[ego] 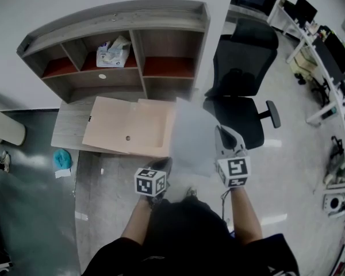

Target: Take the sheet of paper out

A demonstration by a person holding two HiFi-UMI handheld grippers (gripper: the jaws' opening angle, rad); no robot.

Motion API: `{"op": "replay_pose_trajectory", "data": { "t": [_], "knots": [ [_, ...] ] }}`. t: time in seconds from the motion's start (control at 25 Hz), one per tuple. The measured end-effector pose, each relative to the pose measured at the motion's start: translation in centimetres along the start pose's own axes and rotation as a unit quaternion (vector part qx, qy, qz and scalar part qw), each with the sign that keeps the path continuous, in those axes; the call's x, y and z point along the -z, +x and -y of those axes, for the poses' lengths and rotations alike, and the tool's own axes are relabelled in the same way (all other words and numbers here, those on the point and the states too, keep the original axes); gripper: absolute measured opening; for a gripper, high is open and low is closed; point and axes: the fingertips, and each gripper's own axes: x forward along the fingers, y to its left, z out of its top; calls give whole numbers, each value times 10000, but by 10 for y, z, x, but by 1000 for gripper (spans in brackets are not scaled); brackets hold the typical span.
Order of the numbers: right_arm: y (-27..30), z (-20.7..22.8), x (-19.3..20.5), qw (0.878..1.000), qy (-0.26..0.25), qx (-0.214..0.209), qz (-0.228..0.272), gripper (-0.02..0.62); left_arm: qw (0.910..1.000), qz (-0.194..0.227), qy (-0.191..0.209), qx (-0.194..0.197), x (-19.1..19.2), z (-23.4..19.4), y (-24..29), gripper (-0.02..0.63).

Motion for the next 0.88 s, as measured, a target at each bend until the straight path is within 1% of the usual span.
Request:
{"op": "replay_pose_trajectory", "data": {
  "t": [0.52, 0.88],
  "knots": [
    [1, -3, 0, 10000, -41, -67, -7, 15, 10000, -14, -16, -56, 2, 1, -1, 44],
    [-1, 3, 1, 10000, -52, -76, 22, 15, 9999, 20, 0, -100, 0, 5, -1, 44]
  ]
}}
